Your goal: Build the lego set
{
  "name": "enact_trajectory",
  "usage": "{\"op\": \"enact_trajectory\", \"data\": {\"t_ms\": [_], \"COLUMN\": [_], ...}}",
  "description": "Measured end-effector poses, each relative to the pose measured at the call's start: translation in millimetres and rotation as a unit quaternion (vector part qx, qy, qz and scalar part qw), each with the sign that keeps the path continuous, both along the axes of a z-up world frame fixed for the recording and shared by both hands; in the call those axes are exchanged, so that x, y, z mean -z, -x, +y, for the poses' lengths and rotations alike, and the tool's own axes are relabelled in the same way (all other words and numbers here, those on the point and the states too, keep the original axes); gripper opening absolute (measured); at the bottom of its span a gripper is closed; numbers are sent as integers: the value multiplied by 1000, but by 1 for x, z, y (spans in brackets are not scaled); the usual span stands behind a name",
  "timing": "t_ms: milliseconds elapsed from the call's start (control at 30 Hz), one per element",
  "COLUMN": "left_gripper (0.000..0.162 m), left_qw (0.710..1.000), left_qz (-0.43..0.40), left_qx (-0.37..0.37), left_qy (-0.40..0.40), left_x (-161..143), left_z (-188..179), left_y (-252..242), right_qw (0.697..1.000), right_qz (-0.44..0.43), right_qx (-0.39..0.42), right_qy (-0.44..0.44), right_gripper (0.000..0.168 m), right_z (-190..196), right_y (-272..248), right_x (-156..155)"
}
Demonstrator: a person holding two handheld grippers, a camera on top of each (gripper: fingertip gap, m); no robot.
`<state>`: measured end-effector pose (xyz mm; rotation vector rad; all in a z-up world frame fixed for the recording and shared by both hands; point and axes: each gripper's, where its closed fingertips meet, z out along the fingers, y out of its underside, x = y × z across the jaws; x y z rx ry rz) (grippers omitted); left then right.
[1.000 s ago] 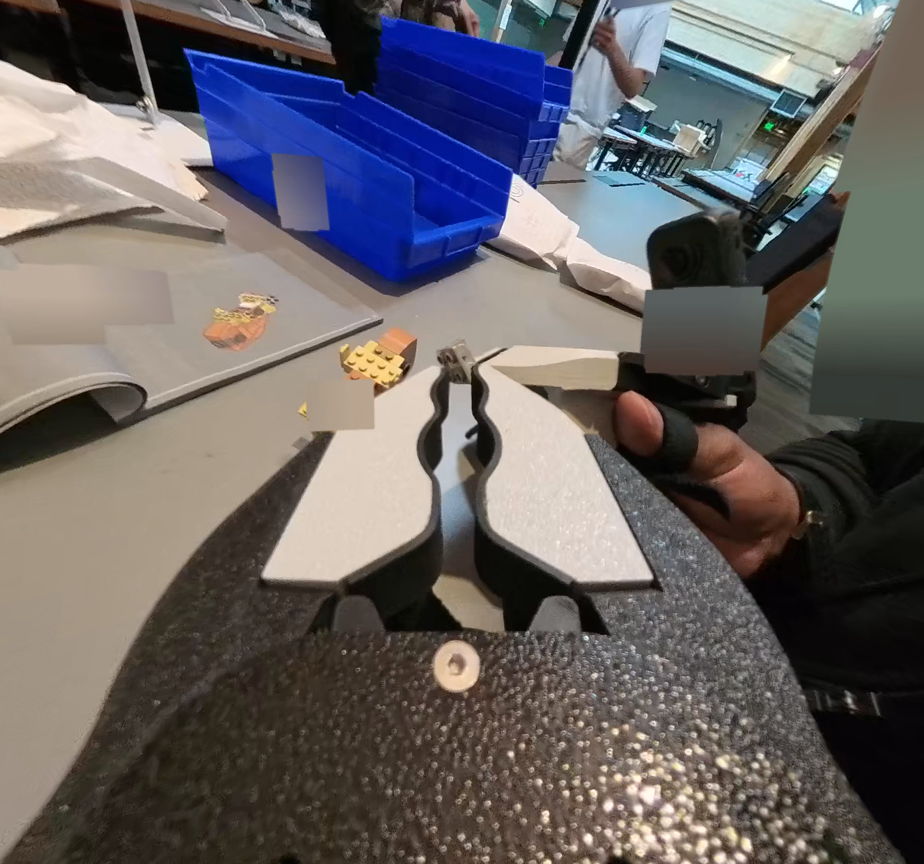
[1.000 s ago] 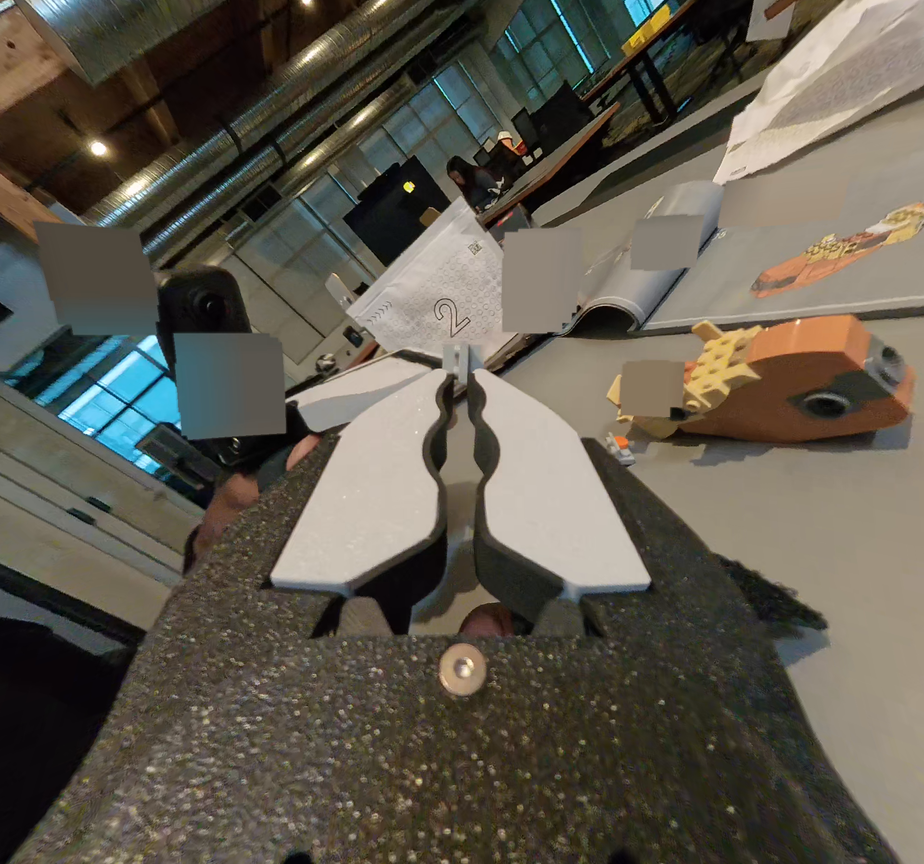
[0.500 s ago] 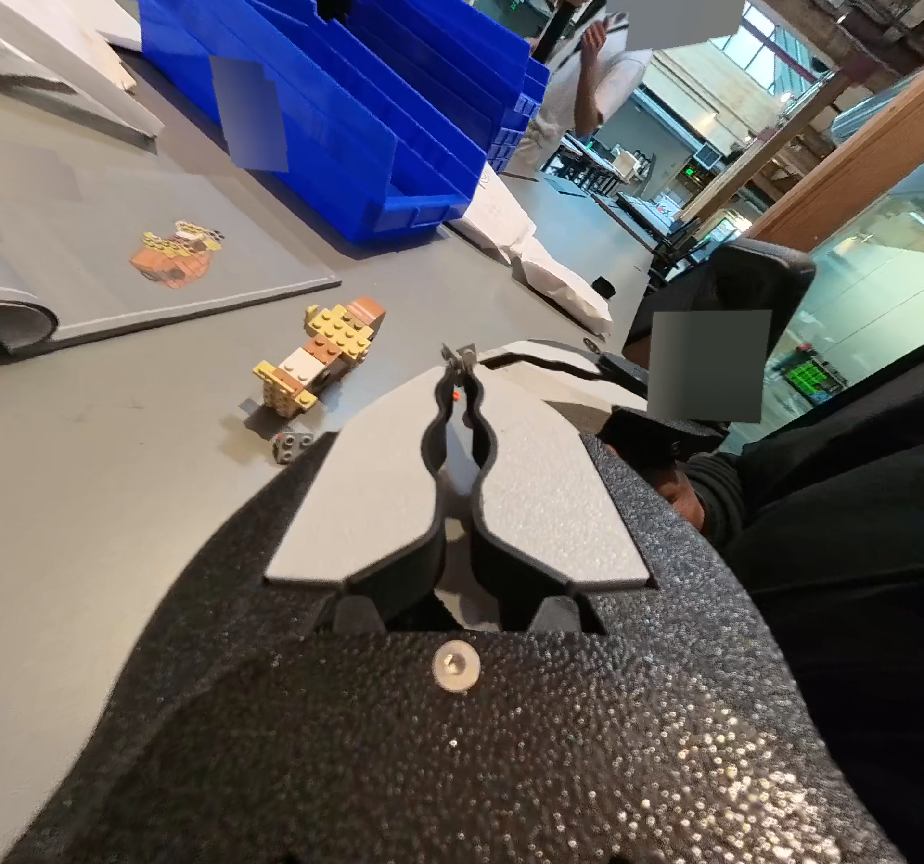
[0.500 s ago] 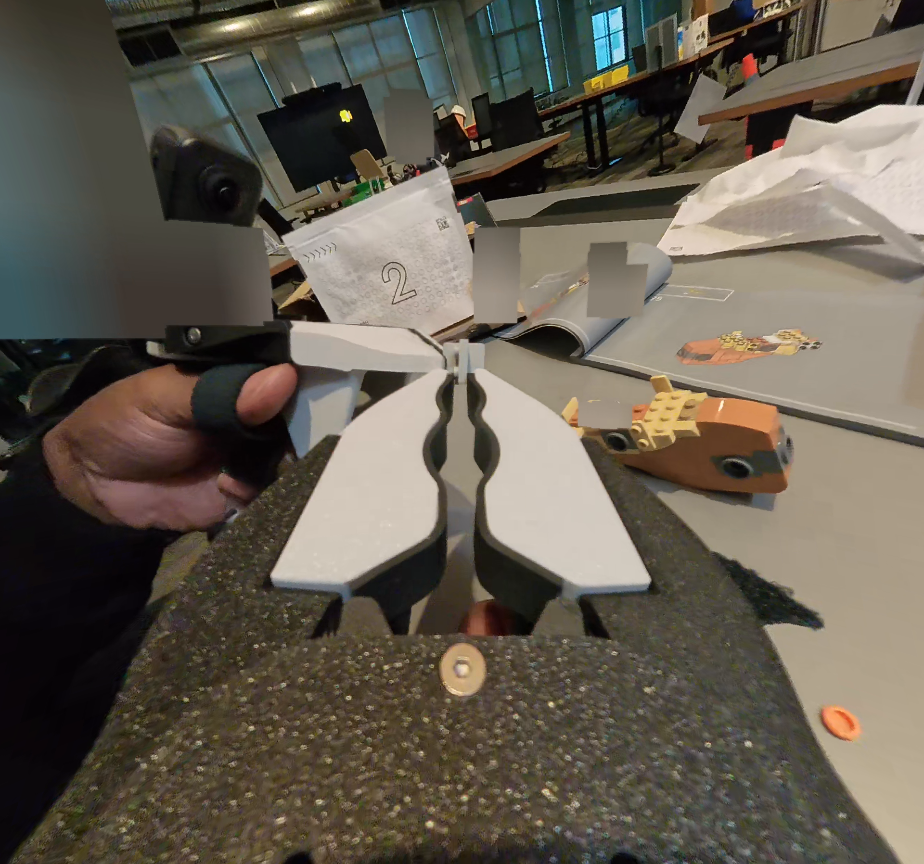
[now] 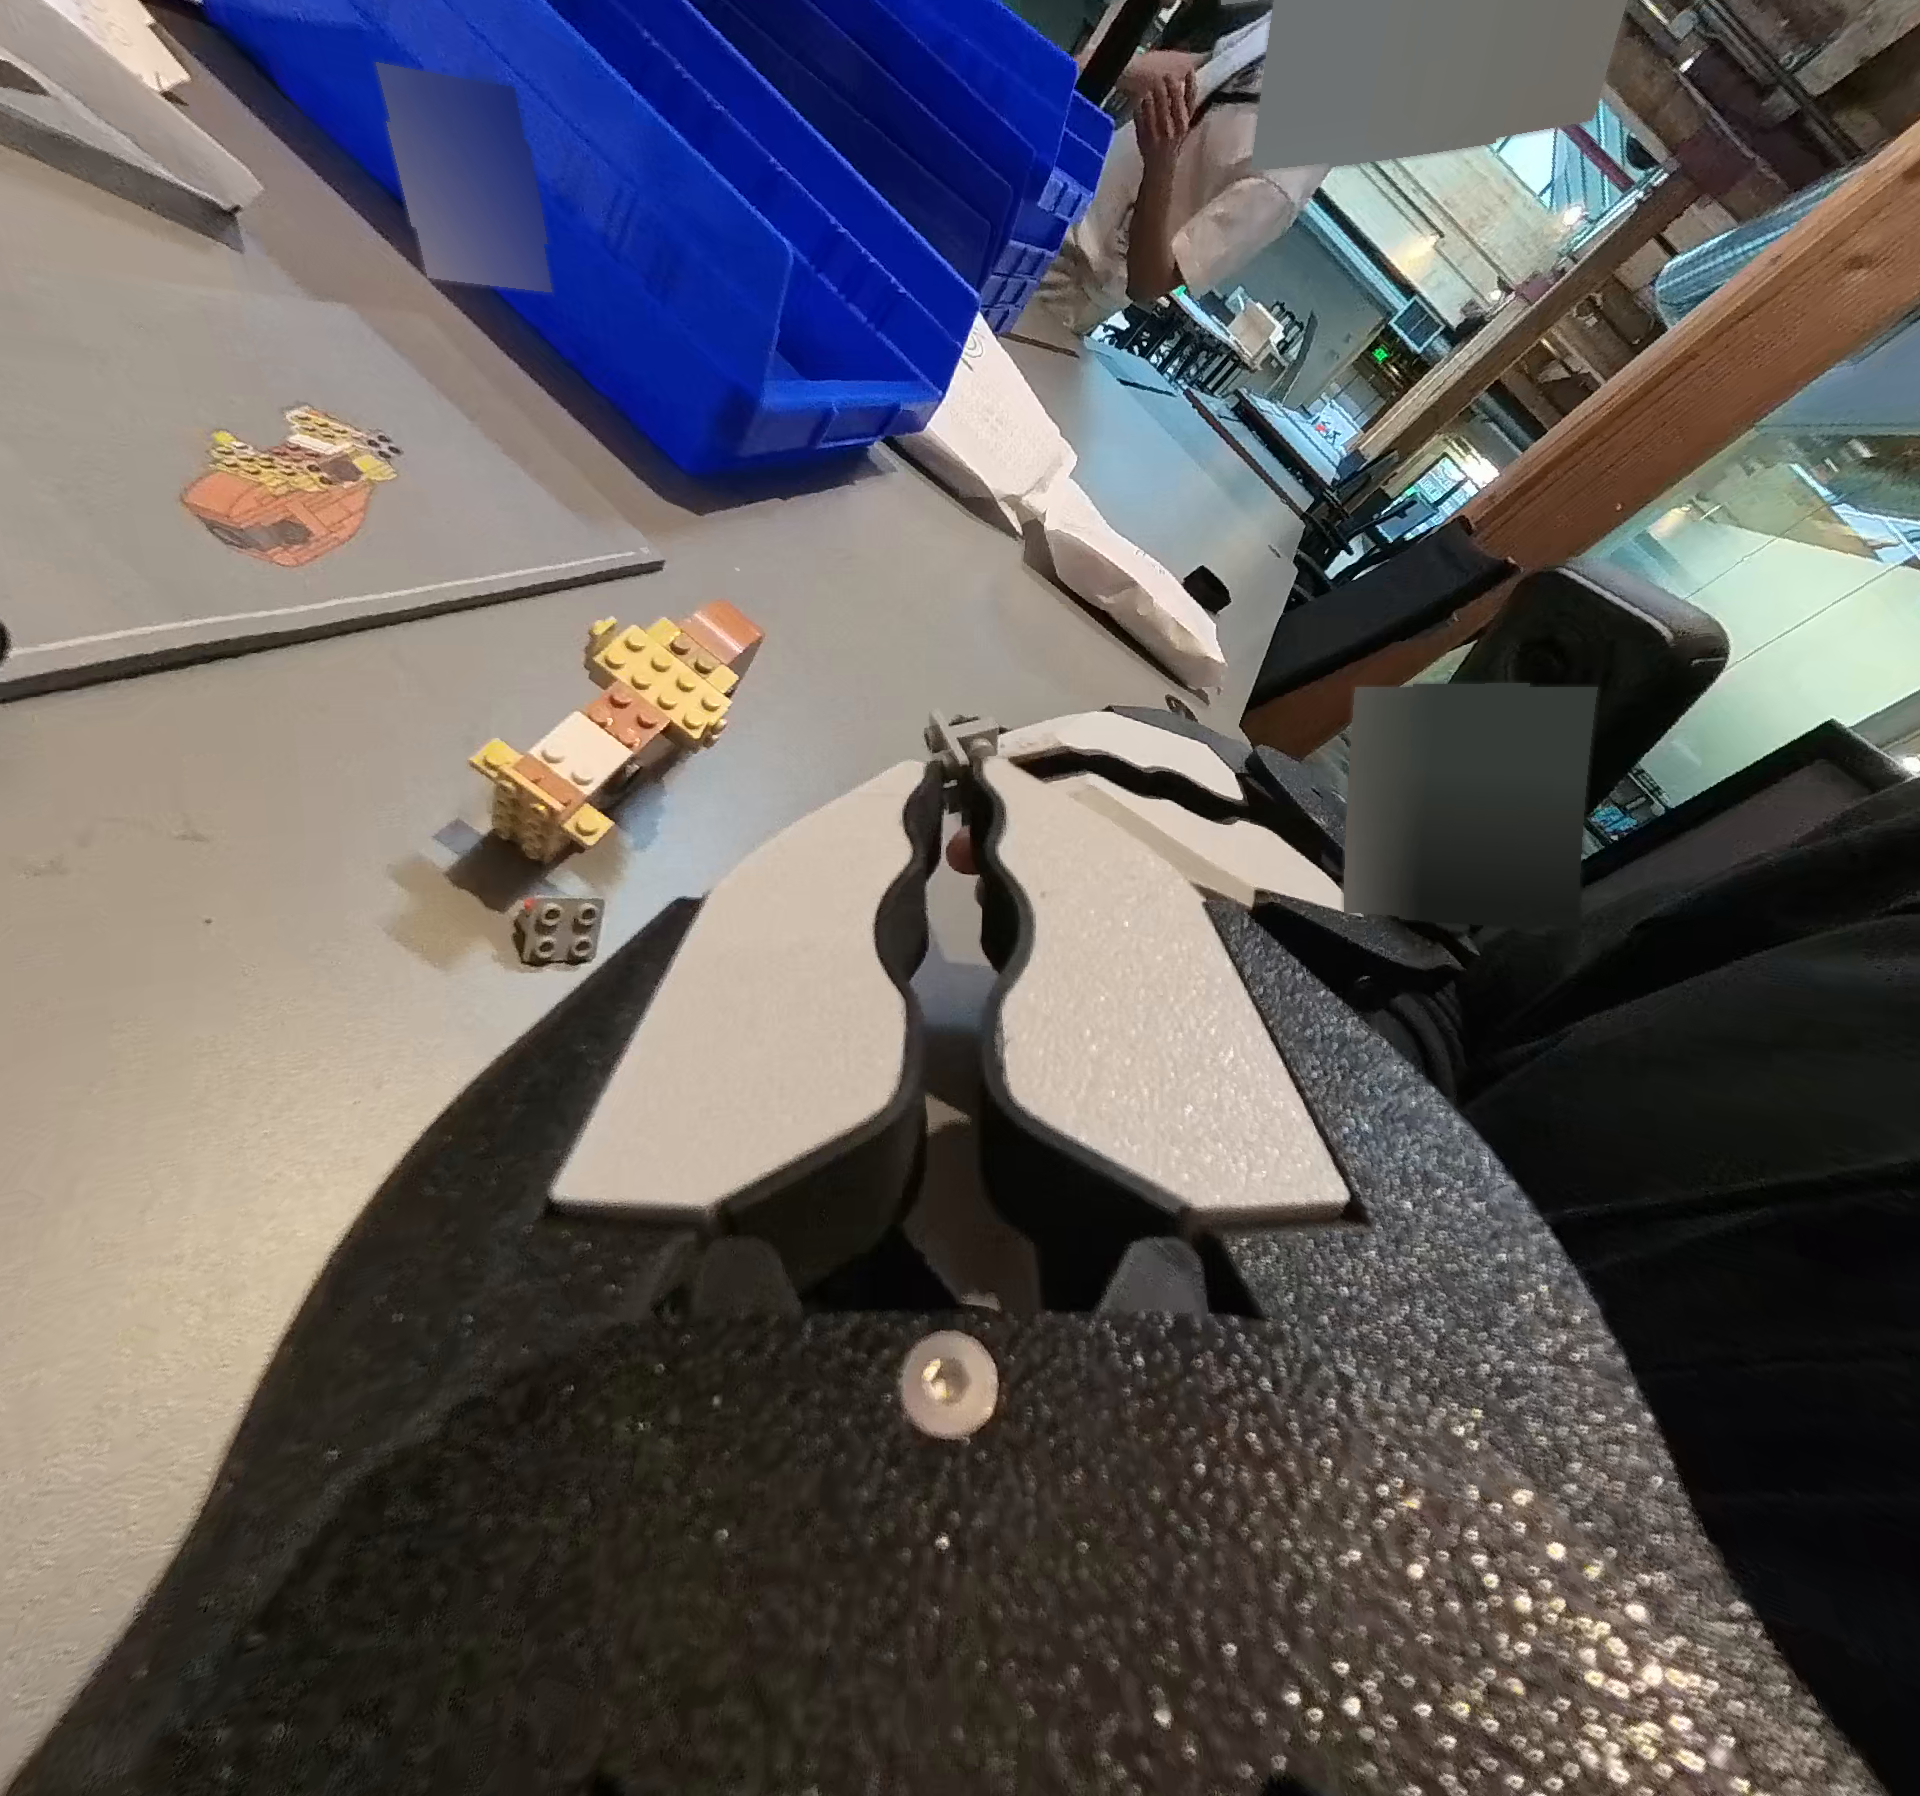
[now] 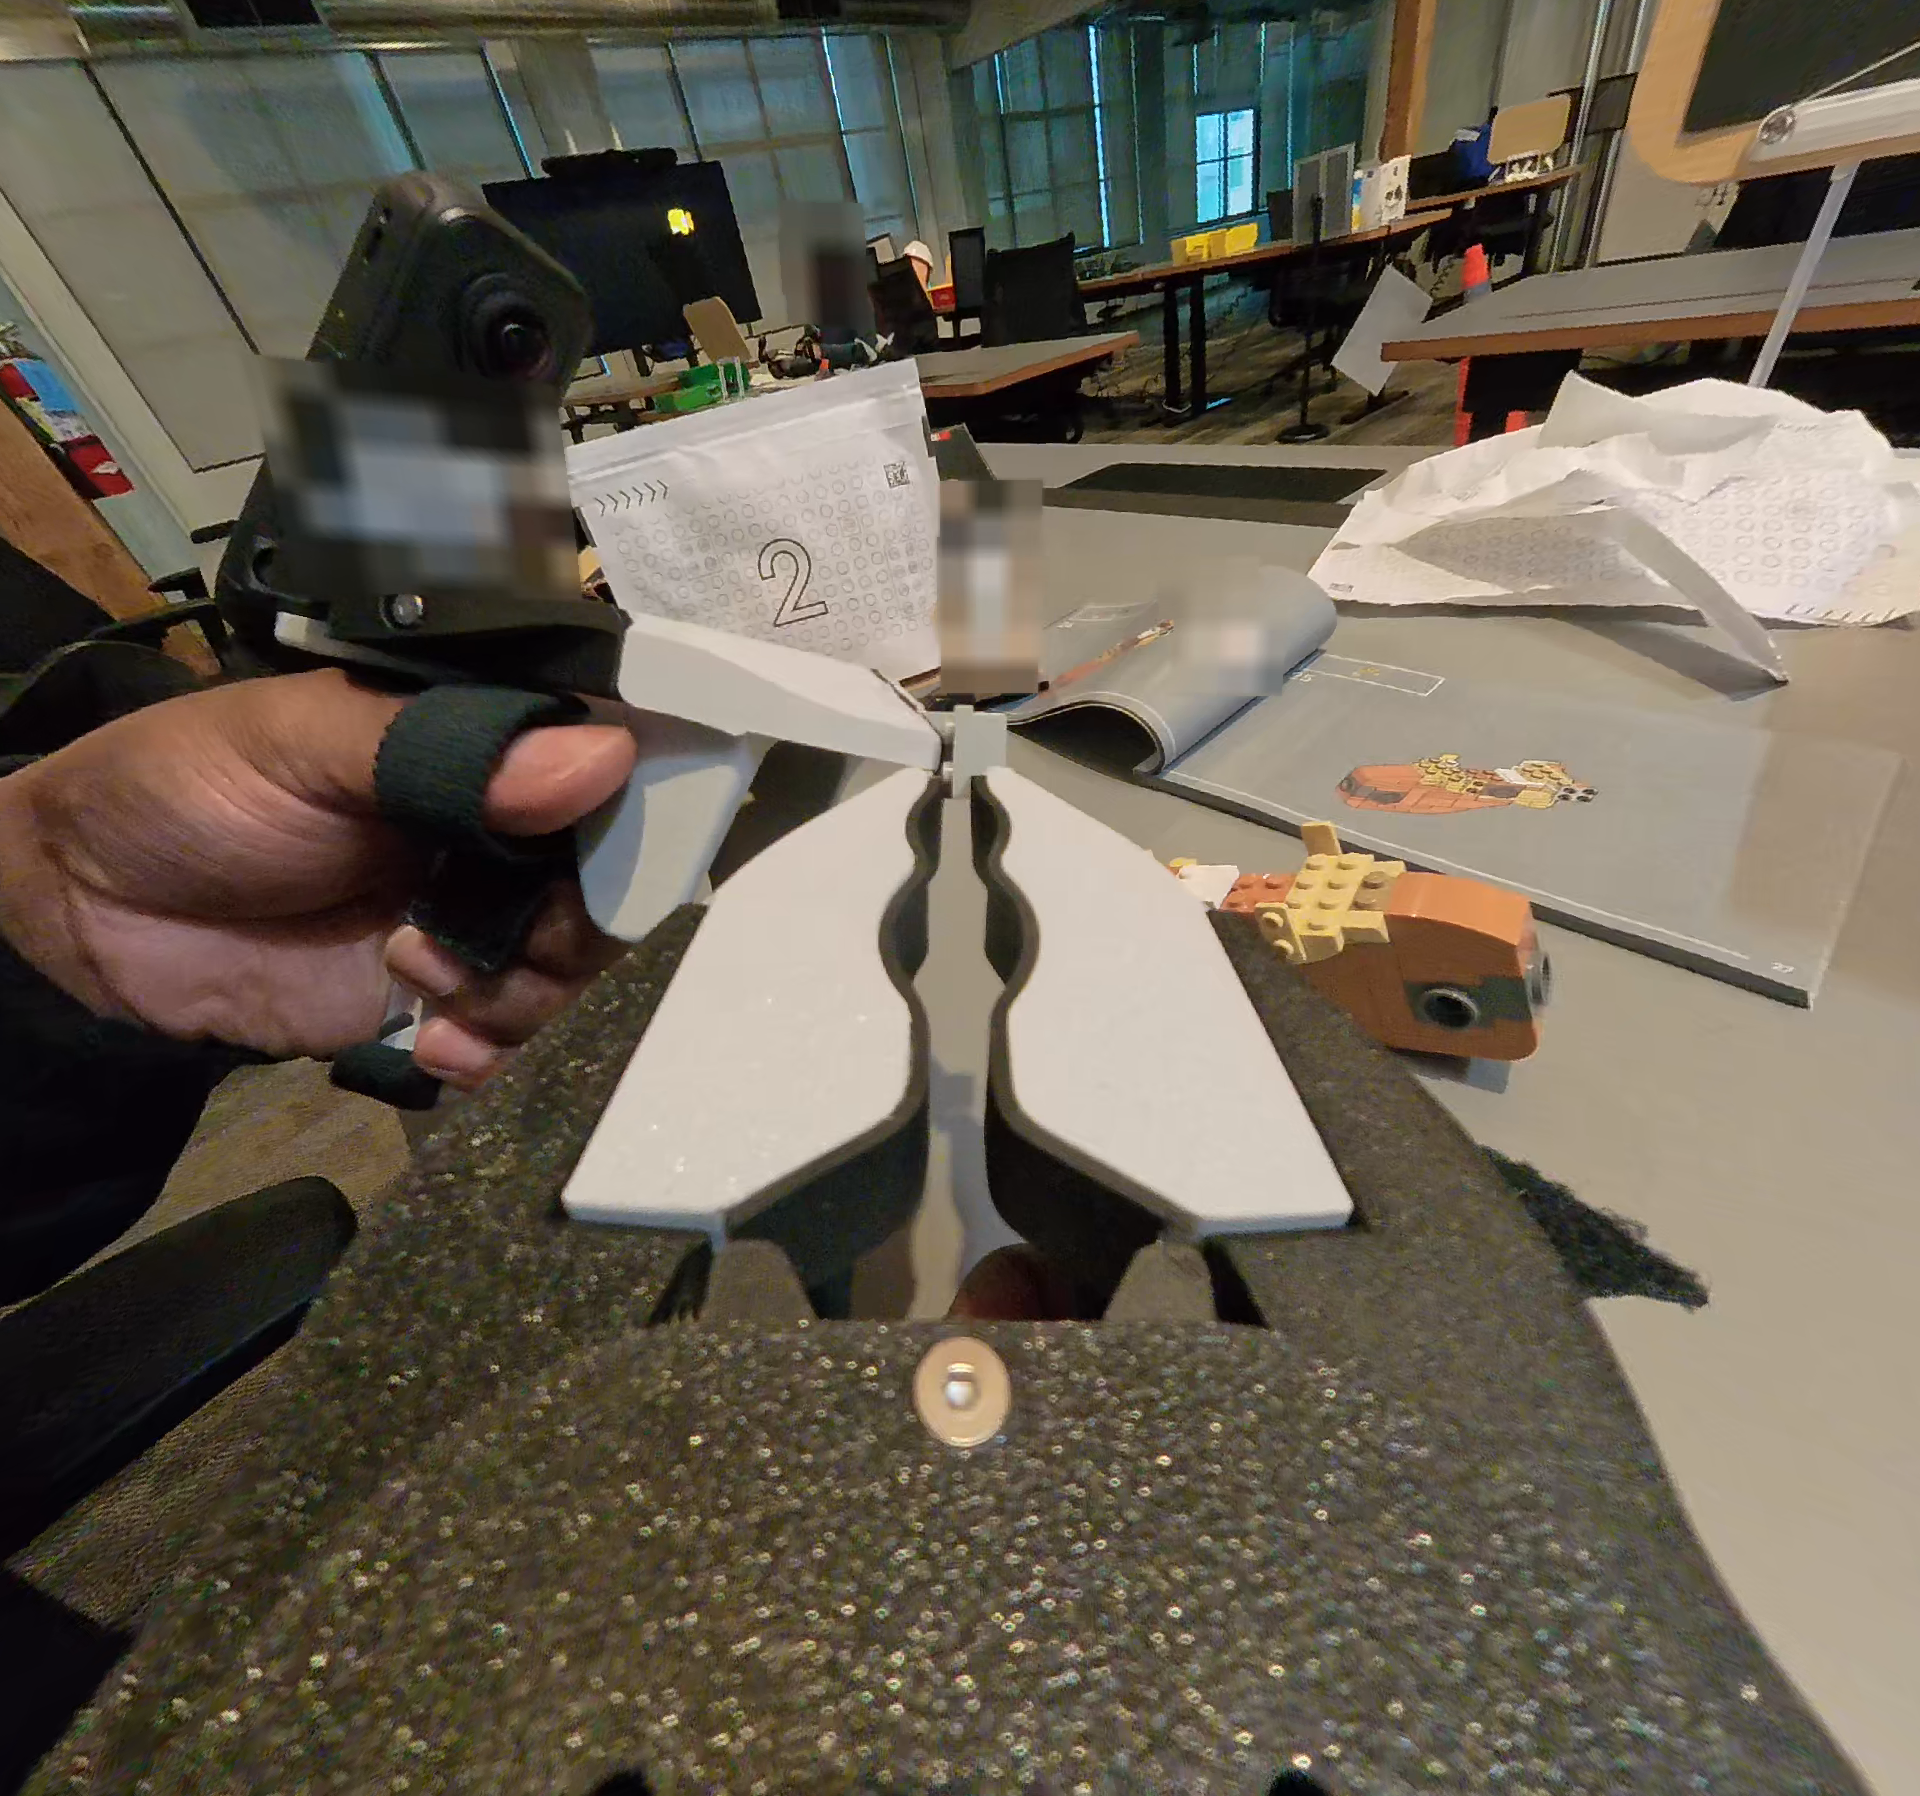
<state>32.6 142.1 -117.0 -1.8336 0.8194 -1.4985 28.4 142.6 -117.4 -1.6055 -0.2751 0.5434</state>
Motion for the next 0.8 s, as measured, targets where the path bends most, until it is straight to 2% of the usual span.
{"op": "enact_trajectory", "data": {"t_ms": [133, 267, 367, 467, 600, 700, 800], "left_gripper": [3, 3, 3, 3, 3, 3, 3], "left_qw": [1000, 996, 983, 937, 843, 802, 787], "left_qz": [12, 55, 131, 276, 443, 490, 503], "left_qx": [5, 27, 78, 153, 258, 299, 317], "left_qy": [-21, -61, -105, -148, -165, -166, -166], "left_x": [2, 5, 11, 36, 71, 84, 88], "left_z": [2, 9, 23, 50, 76, 84, 86], "left_y": [0, 0, 4, 13, 24, 21, 14], "right_qw": [1000, 1000, 1000, 999, 999, 999, 998], "right_qz": [2, 1, -7, -22, -43, -52, -63], "right_qx": [-4, -11, -15, -18, -14, -7, -2], "right_qy": [7, 18, 24, 22, 16, 12, 6], "right_gripper": [6, 14, 15, 15, 14, 14, 14], "right_z": [1, 2, -1, -6, -10, -11, -12], "right_y": [0, 0, -4, -10, -20, -29, -36], "right_x": [2, 4, 5, 5, 6, 5, 4]}}
